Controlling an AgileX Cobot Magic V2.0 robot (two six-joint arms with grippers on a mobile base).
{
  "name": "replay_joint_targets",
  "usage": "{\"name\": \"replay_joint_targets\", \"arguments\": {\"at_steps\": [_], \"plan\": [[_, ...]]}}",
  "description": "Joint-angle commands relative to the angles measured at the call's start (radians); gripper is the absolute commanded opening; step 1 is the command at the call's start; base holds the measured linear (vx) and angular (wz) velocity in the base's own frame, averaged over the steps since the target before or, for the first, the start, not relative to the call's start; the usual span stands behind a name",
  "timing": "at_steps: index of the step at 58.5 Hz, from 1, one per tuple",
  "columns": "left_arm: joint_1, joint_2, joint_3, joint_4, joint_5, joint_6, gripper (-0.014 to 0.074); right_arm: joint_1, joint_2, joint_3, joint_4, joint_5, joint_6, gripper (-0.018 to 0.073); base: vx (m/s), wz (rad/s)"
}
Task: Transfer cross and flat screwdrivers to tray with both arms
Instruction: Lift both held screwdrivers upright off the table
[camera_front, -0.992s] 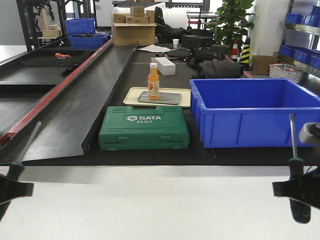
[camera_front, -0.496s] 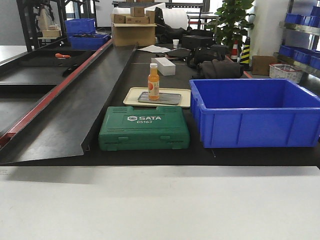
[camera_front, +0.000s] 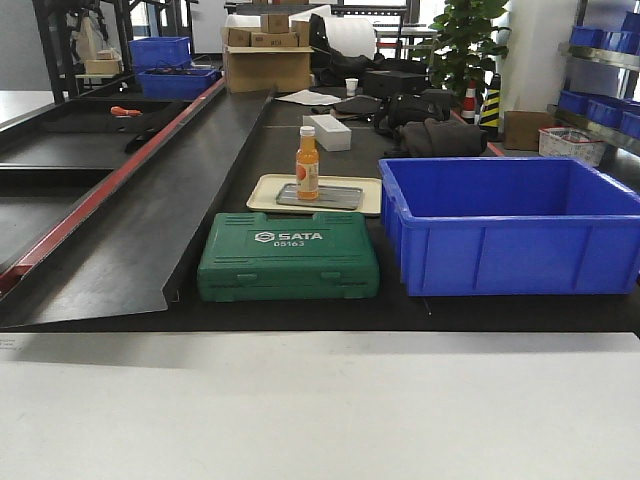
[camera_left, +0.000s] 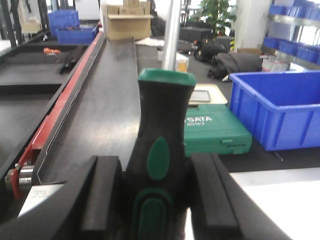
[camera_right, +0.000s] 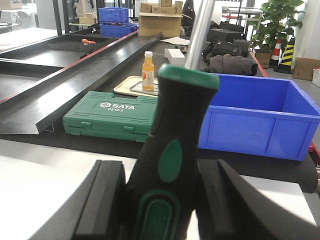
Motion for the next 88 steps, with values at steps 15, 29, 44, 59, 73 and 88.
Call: {"name": "replay_joint_targets", "arguments": {"at_steps": [15,29,44,59,73,88], "plan": [[0.002,-0.003,-0.023,-0.006,-0.097,0.001,-0.0003,-0.001,0.007,-0.029,0.000,-0.088,-0.005,-0.0008,0.00,0.00],[0.002,-0.003,-0.023,-0.006,-0.099,0.001,-0.0003,-0.001,0.007,-0.029,0.000,-0.088,-0.005,-0.0008,0.00,0.00],[0.002,-0.003,-0.023,-0.006,-0.099,0.001,-0.0003,-0.001,0.007,-0.029,0.000,-0.088,-0.005,-0.0008,0.00,0.00],[0.002,-0.003,-0.023,-0.006,-0.099,0.001,-0.0003,-0.001,0.007,-0.029,0.000,-0.076,-0.005,-0.0008,0.00,0.00],[0.002,-0.003,-0.023,-0.006,-0.099,0.001,-0.0003,-0.001,0.007,-0.029,0.000,-0.076,-0.005,-0.0008,0.00,0.00],[0.002,-0.003,-0.023,-0.006,-0.099,0.001,-0.0003,-0.001,0.007,-0.029,0.000,-0.076,-0.005,-0.0008,0.00,0.00]]}}
